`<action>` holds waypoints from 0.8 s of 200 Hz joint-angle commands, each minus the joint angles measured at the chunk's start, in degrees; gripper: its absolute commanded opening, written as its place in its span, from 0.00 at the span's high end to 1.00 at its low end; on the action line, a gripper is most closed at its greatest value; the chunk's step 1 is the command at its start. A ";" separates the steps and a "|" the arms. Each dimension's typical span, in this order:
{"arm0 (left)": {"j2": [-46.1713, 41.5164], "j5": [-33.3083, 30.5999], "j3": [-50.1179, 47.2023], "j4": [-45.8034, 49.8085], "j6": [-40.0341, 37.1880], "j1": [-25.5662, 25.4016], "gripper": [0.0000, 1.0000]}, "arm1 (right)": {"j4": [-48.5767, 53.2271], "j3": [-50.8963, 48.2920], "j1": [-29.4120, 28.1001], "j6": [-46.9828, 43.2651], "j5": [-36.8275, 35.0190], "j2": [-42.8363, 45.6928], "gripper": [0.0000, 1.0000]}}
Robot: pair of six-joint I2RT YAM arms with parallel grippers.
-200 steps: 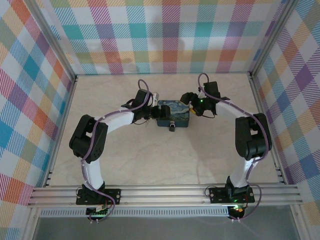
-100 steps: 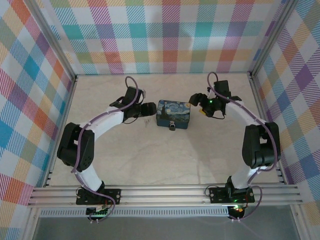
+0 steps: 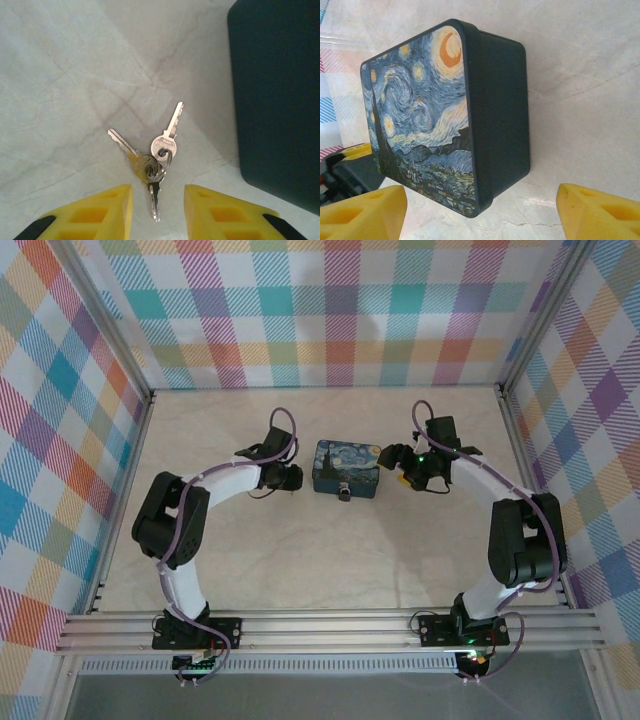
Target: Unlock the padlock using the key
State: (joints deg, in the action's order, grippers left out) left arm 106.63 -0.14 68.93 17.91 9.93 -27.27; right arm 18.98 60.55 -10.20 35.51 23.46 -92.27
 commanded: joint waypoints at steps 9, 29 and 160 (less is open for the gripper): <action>3.79 -2.32 3.68 0.68 -2.12 -0.59 0.70 | -1.03 -0.52 -0.39 0.00 1.05 1.75 0.22; 5.61 -2.83 5.30 0.81 -2.33 -0.74 0.74 | -2.07 -1.09 -0.36 0.63 1.56 1.48 0.23; -7.27 10.50 6.25 10.50 1.54 2.41 1.00 | 0.01 -1.54 -5.65 -6.62 13.24 7.79 0.24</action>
State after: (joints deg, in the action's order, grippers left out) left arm 108.86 1.32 74.13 23.49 9.02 -26.79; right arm 19.03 59.66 -12.80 32.12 28.64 -86.52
